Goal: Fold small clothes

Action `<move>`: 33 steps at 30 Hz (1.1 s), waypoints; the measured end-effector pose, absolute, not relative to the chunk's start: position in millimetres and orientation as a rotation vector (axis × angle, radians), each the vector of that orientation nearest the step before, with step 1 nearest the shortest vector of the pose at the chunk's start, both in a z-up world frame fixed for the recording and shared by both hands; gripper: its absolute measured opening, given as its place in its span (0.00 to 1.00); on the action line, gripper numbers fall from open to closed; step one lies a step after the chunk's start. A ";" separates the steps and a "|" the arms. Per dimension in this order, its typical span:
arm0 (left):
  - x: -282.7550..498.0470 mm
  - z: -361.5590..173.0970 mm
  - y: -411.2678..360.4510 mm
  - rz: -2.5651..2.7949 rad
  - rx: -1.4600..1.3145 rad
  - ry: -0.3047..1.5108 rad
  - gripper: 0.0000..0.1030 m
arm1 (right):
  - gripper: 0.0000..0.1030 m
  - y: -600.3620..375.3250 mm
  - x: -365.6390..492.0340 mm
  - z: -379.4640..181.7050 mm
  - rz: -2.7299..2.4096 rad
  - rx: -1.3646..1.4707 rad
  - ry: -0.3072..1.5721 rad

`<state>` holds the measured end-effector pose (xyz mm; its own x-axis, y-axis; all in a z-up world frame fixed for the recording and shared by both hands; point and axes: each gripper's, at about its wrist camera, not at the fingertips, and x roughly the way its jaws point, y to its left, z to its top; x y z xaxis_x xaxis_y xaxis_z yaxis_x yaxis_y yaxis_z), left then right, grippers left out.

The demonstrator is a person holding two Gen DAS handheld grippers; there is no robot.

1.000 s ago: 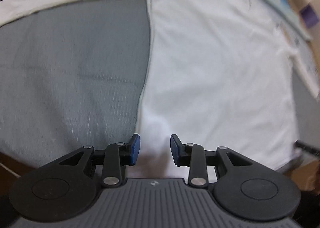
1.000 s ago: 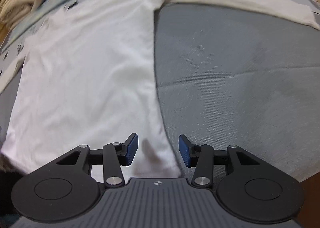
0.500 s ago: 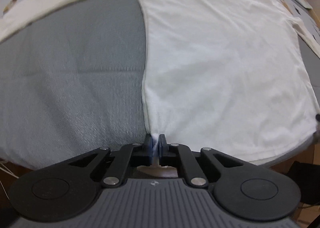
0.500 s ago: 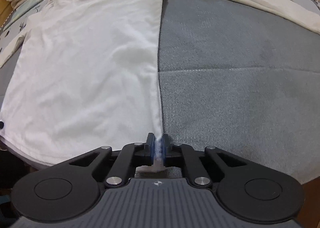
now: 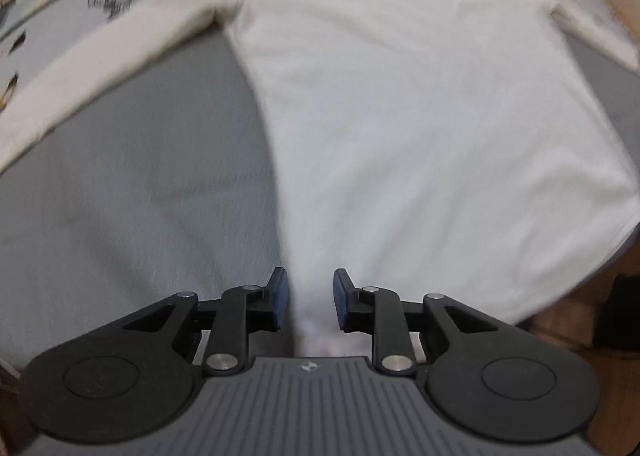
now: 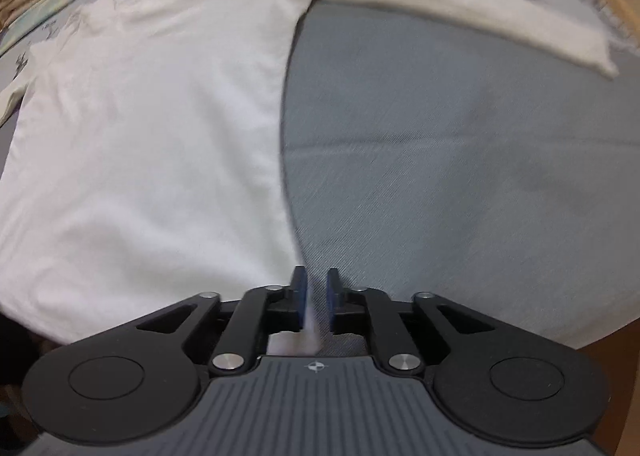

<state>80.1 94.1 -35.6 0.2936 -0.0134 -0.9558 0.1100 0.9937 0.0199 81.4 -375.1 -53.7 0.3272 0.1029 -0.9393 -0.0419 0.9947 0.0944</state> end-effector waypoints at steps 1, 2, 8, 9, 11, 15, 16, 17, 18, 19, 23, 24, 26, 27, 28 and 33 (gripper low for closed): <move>81.4 -33.0 92.5 -0.098 0.070 1.258 0.27 | 0.27 -374.7 80.6 -49.6 0.107 0.059 1.204; 82.7 -31.9 90.2 -0.121 0.056 1.254 0.27 | 0.30 -373.2 79.7 -46.7 0.130 0.071 1.183; 85.5 -71.6 69.1 -0.132 0.182 1.390 0.28 | 0.32 -348.8 84.2 -75.6 0.222 0.009 1.305; 86.1 -66.1 69.2 -0.137 0.166 1.372 0.28 | 0.32 -347.3 83.6 -81.0 0.205 -0.017 1.327; 85.1 -53.1 72.5 -0.159 0.095 1.318 0.31 | 0.34 -351.6 85.6 -79.1 0.203 0.034 1.316; 84.1 -71.3 72.8 -0.119 0.156 1.392 0.34 | 0.38 -361.1 87.8 -86.8 0.159 0.084 1.341; 85.2 -68.1 72.0 -0.122 0.155 1.383 0.34 | 0.38 -359.4 88.2 -86.3 0.154 0.079 1.337; 86.9 -60.9 72.2 -0.130 0.129 1.356 0.34 | 0.38 -359.1 88.7 -82.9 0.151 0.085 1.321; 88.2 -53.4 75.8 -0.135 0.094 1.321 0.36 | 0.38 -359.6 88.8 -77.7 0.153 0.097 1.295; 89.9 -44.3 79.7 -0.129 0.062 1.283 0.37 | 0.38 -359.6 89.2 -70.6 0.158 0.109 1.265; 96.4 -15.2 90.3 -0.054 0.009 1.147 0.49 | 0.38 -357.1 96.6 -49.1 0.169 0.158 1.162; 99.0 -8.3 92.2 -0.033 0.003 1.109 0.49 | 0.38 -355.9 99.4 -45.8 0.164 0.163 1.137; 100.9 12.8 97.8 0.001 -0.019 1.024 0.53 | 0.38 -351.1 109.4 -40.5 0.139 0.152 1.074; 103.8 23.9 100.1 0.006 -0.029 0.991 0.56 | 0.38 -349.9 110.8 -33.6 0.123 0.145 1.030; 106.6 33.9 96.5 0.010 -0.035 0.956 0.58 | 0.38 -348.2 113.5 -25.1 0.113 0.146 0.974; 128.4 86.3 111.5 0.035 -0.014 0.799 0.66 | 0.38 -339.2 128.2 12.5 0.133 0.204 0.735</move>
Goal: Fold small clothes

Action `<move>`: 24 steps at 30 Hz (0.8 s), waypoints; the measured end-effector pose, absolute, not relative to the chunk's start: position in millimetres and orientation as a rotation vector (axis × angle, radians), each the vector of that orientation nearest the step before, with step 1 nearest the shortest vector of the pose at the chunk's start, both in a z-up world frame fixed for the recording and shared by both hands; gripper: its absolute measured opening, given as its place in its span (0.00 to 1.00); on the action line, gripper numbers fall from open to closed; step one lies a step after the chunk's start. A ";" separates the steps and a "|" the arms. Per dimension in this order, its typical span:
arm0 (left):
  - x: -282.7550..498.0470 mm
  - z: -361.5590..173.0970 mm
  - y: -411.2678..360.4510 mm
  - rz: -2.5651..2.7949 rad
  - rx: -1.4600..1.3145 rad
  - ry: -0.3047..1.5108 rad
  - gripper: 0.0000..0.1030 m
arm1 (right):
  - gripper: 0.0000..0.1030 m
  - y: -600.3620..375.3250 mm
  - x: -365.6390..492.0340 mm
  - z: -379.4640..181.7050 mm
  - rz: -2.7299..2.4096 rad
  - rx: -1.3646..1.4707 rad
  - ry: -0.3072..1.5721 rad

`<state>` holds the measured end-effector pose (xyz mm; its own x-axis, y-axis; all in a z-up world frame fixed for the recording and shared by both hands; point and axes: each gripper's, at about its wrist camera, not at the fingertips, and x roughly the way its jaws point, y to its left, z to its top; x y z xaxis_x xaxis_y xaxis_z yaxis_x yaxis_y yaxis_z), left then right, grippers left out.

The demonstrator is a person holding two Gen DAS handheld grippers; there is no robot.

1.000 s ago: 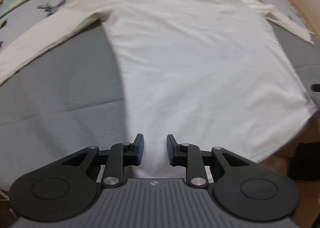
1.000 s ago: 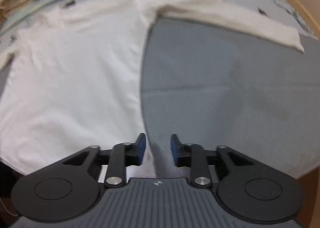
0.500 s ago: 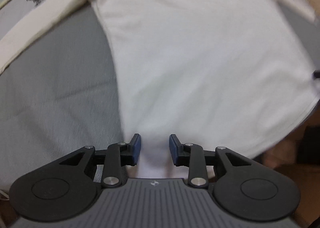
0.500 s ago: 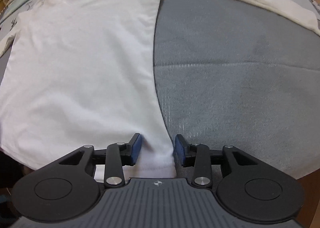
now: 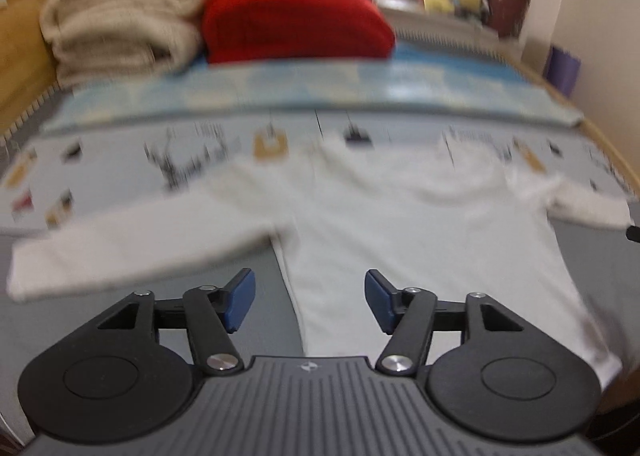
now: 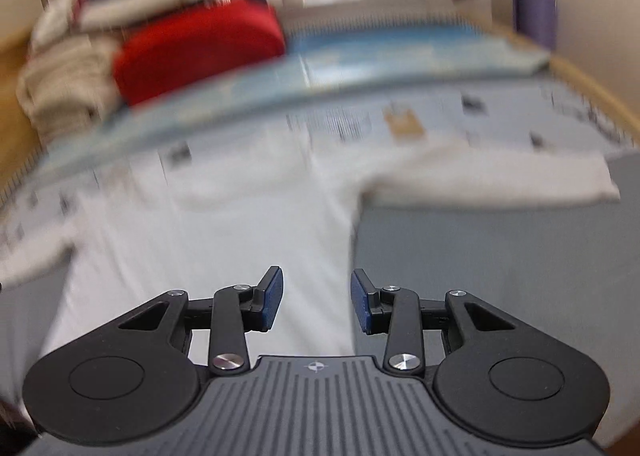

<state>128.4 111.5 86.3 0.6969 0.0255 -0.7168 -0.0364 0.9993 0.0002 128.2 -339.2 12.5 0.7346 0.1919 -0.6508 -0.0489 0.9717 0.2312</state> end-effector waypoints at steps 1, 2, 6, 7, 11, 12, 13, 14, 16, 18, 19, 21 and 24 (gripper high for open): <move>136.5 94.9 116.7 0.045 -0.012 0.785 0.66 | 0.38 -335.6 132.5 19.2 0.136 0.206 0.706; 144.0 102.2 121.2 0.057 -0.009 0.780 0.66 | 0.38 -331.5 137.7 24.1 0.137 0.203 0.690; 172.9 111.0 156.3 0.129 -0.001 0.755 0.66 | 0.38 -320.3 156.4 43.7 0.144 0.190 0.642; 179.3 109.0 168.4 0.161 0.001 0.749 0.66 | 0.38 -318.1 160.2 48.3 0.140 0.193 0.632; 195.8 90.2 221.9 0.270 -0.078 0.779 0.66 | 0.38 -299.2 178.9 64.9 0.144 0.175 0.575; 196.5 88.5 232.0 0.289 -0.099 0.785 0.66 | 0.38 -292.5 183.0 69.3 0.156 0.157 0.564; 197.9 84.9 241.5 0.302 -0.118 0.785 0.66 | 0.38 -284.4 188.5 73.5 0.170 0.131 0.550; 200.2 81.2 250.8 0.316 -0.128 0.783 0.66 | 0.38 -276.1 195.6 76.8 0.183 0.101 0.536; 203.6 70.5 270.1 0.355 -0.143 0.786 0.66 | 0.38 -258.4 210.9 81.9 0.203 0.041 0.518; 202.3 60.5 292.2 0.368 -0.164 0.807 0.66 | 0.39 -244.6 227.7 85.0 0.225 0.018 0.511; 202.4 54.9 303.4 0.384 -0.171 0.822 0.66 | 0.40 -238.0 235.6 87.6 0.241 0.028 0.509; 196.0 44.0 325.3 0.432 -0.195 0.832 0.66 | 0.48 -228.3 251.5 86.7 0.274 0.051 0.511; 184.6 29.0 361.5 0.518 -0.278 0.842 0.70 | 0.54 -216.5 266.5 72.6 0.307 0.064 0.519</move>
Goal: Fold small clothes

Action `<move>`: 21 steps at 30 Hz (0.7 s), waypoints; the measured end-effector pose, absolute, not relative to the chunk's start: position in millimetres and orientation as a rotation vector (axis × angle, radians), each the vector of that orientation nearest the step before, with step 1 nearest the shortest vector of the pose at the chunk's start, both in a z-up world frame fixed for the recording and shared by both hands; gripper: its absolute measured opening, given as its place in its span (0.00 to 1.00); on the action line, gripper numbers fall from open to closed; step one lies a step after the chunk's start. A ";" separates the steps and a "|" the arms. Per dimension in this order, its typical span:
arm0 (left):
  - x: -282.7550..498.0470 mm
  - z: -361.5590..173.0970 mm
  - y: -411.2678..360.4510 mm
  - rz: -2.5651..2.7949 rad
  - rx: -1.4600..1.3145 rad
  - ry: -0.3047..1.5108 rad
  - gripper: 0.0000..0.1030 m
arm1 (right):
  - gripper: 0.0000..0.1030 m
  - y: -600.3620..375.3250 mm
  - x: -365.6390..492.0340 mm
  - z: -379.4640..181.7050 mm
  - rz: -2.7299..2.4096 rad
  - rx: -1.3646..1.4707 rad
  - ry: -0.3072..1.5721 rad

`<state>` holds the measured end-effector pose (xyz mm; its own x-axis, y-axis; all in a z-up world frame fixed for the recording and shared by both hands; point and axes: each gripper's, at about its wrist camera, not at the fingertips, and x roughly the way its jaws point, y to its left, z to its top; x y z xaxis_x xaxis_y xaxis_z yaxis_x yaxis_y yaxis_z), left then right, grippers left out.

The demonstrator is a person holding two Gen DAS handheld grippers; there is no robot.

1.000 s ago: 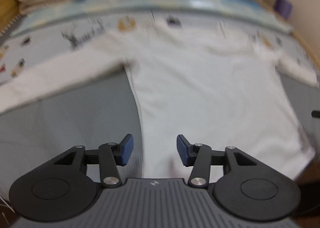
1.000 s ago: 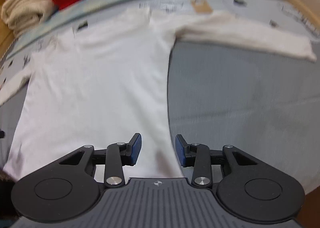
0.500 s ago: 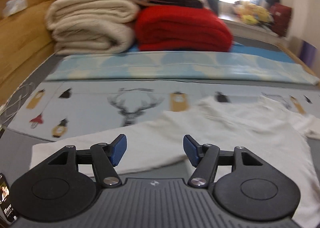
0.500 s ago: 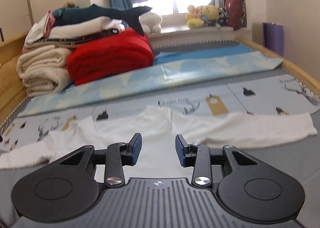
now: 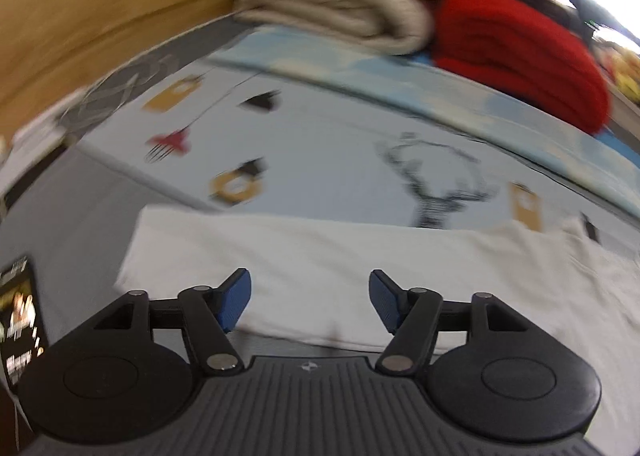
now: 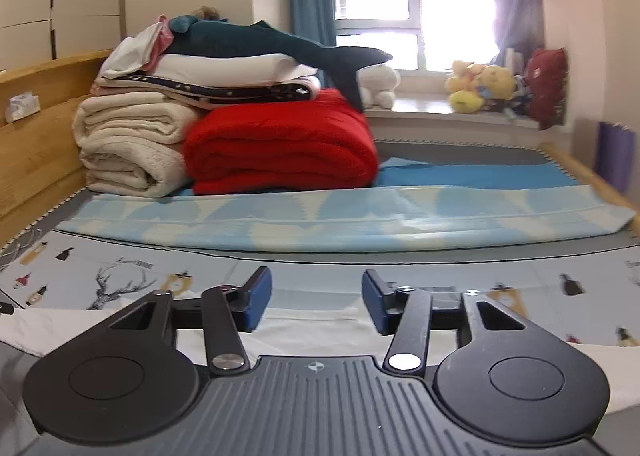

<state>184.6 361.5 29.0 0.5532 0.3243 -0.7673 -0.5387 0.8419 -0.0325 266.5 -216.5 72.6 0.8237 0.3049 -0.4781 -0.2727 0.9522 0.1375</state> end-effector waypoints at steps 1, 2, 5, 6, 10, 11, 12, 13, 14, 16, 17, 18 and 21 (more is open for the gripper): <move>180.8 23.4 373.4 0.545 -0.301 0.843 0.70 | 0.55 -213.2 269.7 64.5 0.312 0.061 0.533; 178.6 18.4 384.2 0.566 -0.310 0.844 0.70 | 0.55 -209.4 273.9 56.0 0.306 0.055 0.564; 173.5 1.5 412.2 0.630 -0.302 0.861 0.70 | 0.55 -200.6 287.3 40.6 0.299 0.096 0.661; 173.5 -4.8 420.9 0.646 -0.314 0.871 0.70 | 0.55 -198.8 290.1 36.8 0.314 0.111 0.683; 169.5 -26.8 458.5 0.757 -0.470 0.897 0.70 | 0.55 -188.4 294.2 31.6 0.338 0.054 0.682; 168.4 -31.7 466.8 0.776 -0.524 0.897 0.70 | 0.55 -186.3 295.5 31.3 0.339 0.044 0.676; 168.1 -34.9 471.9 0.784 -0.563 0.894 0.70 | 0.55 -186.2 297.2 30.2 0.337 0.041 0.674; 169.0 -38.3 476.1 0.786 -0.596 0.895 0.70 | 0.55 -186.8 298.9 28.6 0.332 0.046 0.678; 171.6 -41.6 477.8 0.787 -0.612 0.897 0.70 | 0.56 -187.3 301.9 26.6 0.329 0.054 0.687; 176.6 -42.3 476.2 0.804 -0.572 0.892 0.56 | 0.57 -190.2 305.2 21.4 0.319 0.068 0.706; 178.9 -41.2 475.1 0.808 -0.544 0.893 0.20 | 0.57 -190.4 306.4 19.3 0.312 0.070 0.713; 180.0 -38.7 473.9 0.808 -0.532 0.892 0.06 | 0.57 -191.3 306.8 17.3 0.307 0.069 0.719; 181.0 -18.6 462.0 0.838 -0.509 0.816 0.06 | 0.57 -191.6 308.9 15.0 0.304 0.073 0.731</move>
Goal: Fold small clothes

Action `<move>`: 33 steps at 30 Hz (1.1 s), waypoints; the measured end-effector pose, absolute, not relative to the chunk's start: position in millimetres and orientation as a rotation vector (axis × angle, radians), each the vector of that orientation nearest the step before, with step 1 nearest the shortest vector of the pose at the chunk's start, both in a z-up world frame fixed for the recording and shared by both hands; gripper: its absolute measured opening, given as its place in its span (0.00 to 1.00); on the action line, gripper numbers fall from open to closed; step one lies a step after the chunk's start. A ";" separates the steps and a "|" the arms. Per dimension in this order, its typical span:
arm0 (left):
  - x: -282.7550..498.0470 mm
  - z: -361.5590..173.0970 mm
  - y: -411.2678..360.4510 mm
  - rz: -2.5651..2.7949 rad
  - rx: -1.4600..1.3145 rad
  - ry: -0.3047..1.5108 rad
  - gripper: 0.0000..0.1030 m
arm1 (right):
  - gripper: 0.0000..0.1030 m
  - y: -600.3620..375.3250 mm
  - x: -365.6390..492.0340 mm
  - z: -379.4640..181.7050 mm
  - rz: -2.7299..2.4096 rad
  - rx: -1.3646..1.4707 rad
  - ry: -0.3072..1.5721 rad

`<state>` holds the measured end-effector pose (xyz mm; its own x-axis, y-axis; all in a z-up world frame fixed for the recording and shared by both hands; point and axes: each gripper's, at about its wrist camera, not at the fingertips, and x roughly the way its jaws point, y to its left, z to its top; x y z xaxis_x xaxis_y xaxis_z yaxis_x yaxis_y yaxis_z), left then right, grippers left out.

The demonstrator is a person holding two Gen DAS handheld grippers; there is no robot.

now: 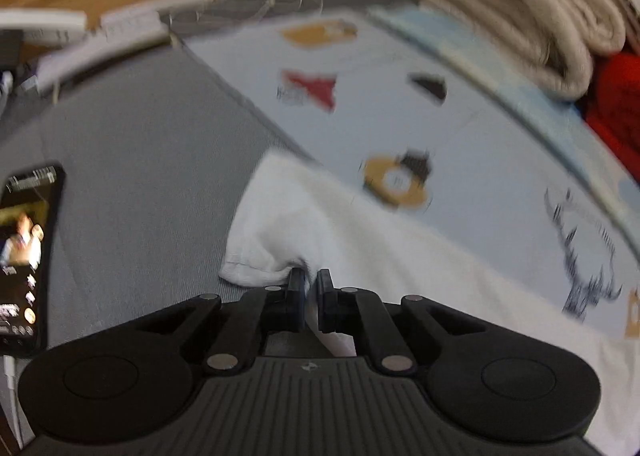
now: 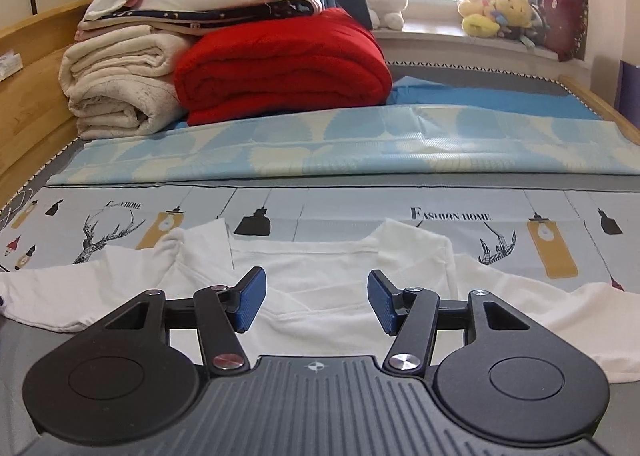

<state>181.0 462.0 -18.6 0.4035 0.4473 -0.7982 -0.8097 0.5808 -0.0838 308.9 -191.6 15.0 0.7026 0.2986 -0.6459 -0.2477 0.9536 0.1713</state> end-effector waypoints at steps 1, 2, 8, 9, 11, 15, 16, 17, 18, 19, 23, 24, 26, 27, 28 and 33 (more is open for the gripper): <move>184.7 -9.2 453.8 0.834 -0.475 0.792 0.06 | 0.57 -191.3 309.1 15.4 0.306 0.076 0.732; 189.7 1.7 442.3 0.826 -0.430 0.767 0.06 | 0.57 -190.7 308.8 15.9 0.310 0.078 0.733; 203.7 68.0 337.9 0.605 -0.303 0.602 0.06 | 0.57 -183.4 298.1 23.4 0.353 0.083 0.743; 205.5 75.7 317.4 0.561 -0.282 0.593 0.06 | 0.56 -183.2 294.4 26.3 0.353 0.089 0.741; 209.0 90.1 270.5 0.462 -0.253 0.591 0.06 | 0.56 -185.8 287.9 32.5 0.346 0.112 0.737; 219.5 110.0 182.5 0.286 -0.212 0.630 0.05 | 0.53 -193.9 279.0 39.6 0.284 0.169 0.746; 220.8 113.7 160.1 0.246 -0.207 0.640 0.05 | 0.52 -196.4 277.9 40.5 0.261 0.194 0.756; 221.8 115.3 138.9 0.220 -0.206 0.652 0.05 | 0.49 -199.3 276.4 40.6 0.249 0.222 0.764; 222.0 113.1 122.7 0.203 -0.221 0.660 0.05 | 0.47 -202.5 274.7 40.9 0.240 0.252 0.771; 224.8 108.0 107.7 0.182 -0.254 0.672 0.05 | 0.47 -205.1 273.0 39.5 0.231 0.269 0.781; 241.3 59.3 52.4 0.077 -0.360 0.839 0.05 | 0.44 -215.2 268.3 30.3 0.202 0.299 0.830; 248.0 46.2 41.1 0.039 -0.378 0.892 0.06 | 0.44 -219.0 268.5 27.0 0.200 0.308 0.842; 262.8 16.2 23.6 -0.055 -0.415 1.011 0.08 | 0.44 -227.7 270.9 21.0 0.188 0.319 0.865; 268.7 4.2 18.2 -0.070 -0.416 1.065 0.12 | 0.44 -231.3 272.9 17.7 0.183 0.320 0.878; 272.4 -2.2 16.9 -0.060 -0.404 1.091 0.14 | 0.44 -235.4 276.4 13.3 0.180 0.322 0.896; 285.6 3.6 37.2 0.034 -0.275 1.037 0.22 | 0.44 -243.1 293.8 -12.9 0.140 0.354 1.007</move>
